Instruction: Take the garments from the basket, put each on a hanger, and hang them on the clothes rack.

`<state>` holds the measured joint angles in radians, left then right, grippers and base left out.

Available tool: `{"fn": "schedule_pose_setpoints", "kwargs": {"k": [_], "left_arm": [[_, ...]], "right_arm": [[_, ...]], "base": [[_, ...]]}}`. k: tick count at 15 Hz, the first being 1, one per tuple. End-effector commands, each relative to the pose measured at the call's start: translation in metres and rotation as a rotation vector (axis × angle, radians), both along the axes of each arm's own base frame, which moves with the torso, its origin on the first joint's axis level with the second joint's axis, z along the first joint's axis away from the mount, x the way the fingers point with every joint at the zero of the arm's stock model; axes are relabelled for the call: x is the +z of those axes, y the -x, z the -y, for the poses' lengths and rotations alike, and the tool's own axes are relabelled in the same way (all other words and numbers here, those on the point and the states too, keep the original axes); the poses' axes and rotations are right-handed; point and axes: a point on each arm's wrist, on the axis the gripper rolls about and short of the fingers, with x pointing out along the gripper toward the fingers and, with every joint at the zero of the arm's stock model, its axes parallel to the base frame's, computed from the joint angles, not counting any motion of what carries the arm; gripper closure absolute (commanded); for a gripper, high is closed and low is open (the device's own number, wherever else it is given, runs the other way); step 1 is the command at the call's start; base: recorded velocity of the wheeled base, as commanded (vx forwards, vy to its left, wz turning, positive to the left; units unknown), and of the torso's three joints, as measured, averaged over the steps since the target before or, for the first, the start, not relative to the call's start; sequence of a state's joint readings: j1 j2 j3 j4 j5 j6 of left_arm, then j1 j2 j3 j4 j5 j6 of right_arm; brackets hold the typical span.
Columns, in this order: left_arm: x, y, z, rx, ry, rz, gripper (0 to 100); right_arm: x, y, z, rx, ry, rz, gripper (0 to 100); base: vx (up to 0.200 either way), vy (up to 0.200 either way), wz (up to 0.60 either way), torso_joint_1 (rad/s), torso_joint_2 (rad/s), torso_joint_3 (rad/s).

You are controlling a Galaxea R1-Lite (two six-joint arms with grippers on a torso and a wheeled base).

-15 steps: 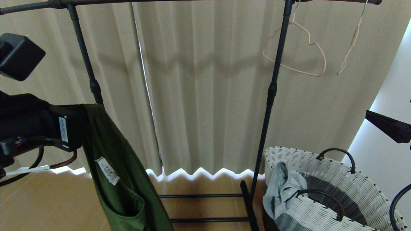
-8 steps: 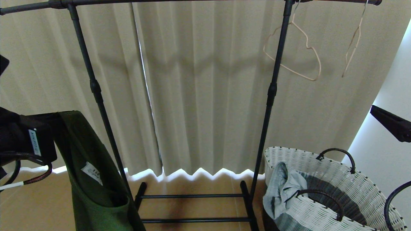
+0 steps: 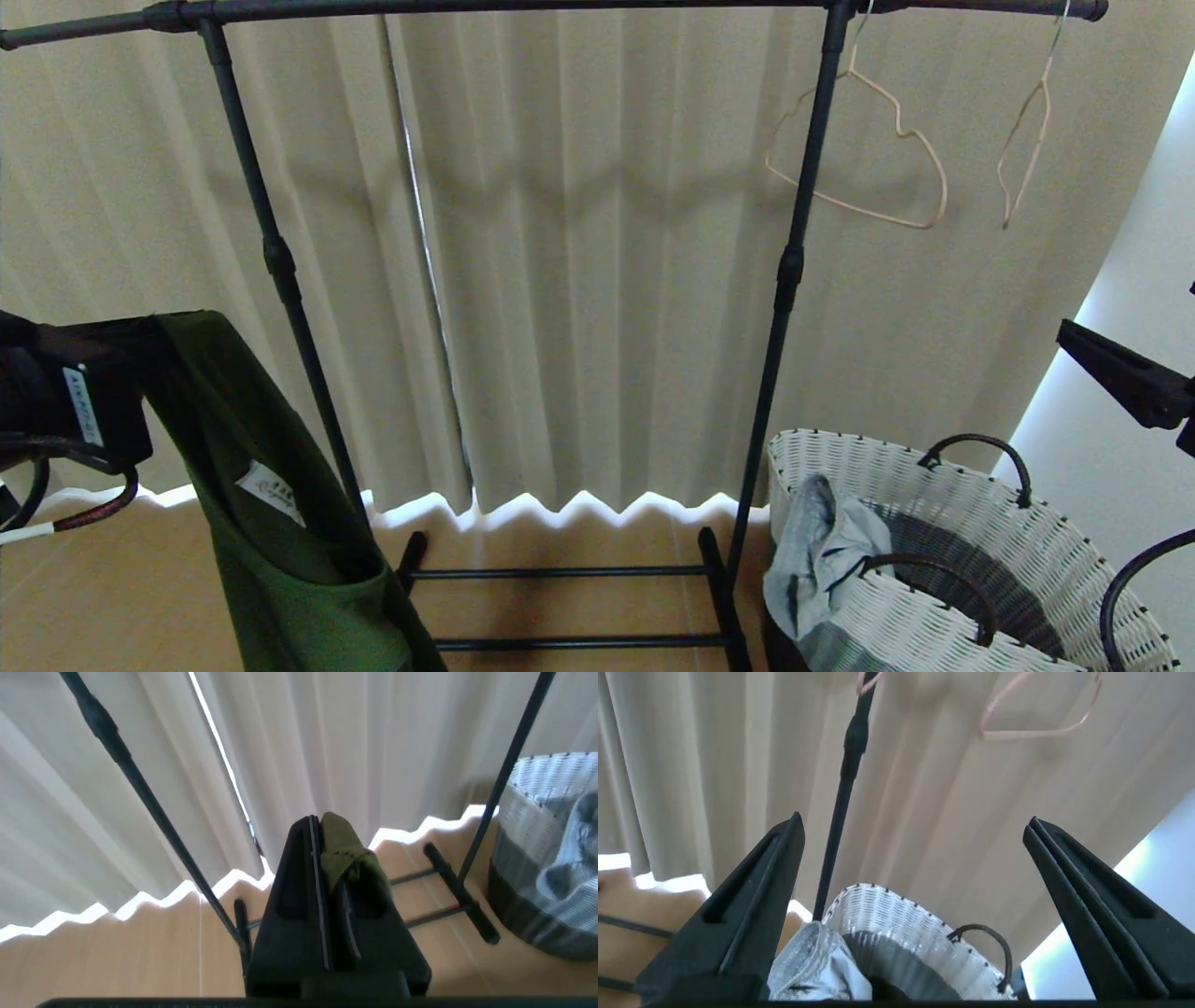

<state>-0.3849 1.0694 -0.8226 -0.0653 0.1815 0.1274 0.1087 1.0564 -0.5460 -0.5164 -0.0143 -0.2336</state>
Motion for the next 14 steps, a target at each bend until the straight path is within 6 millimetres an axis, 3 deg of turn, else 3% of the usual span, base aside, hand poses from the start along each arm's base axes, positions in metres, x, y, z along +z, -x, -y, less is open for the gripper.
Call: {"fn": "schedule_pose_setpoints", "kwargs": {"k": [1,7,14], "left_arm": [[0.0009,-0.0014,0.0006,0.001,0.003,0.011,100],[0.004,-0.0015,0.0004,0.001,0.004,0.041,100],[0.0037,-0.0015,0.0006,-0.003,0.004,0.041,100]], "right_arm": [[-0.001,-0.0008,-0.0001,-0.001,0.002,-0.006,0],[-0.0021,-0.0004,0.0,-0.002,0.007,-0.008,0],[-0.0047,-0.0002,0.0,-0.002,0.035,-0.013,0]], "base": [[0.0,0.0,0.0,0.046,-0.31,-0.246],[0.0,0.0,0.0,0.093,-0.42,-0.319],[0.0,0.0,0.0,0.168,-0.46,-0.311]]}}
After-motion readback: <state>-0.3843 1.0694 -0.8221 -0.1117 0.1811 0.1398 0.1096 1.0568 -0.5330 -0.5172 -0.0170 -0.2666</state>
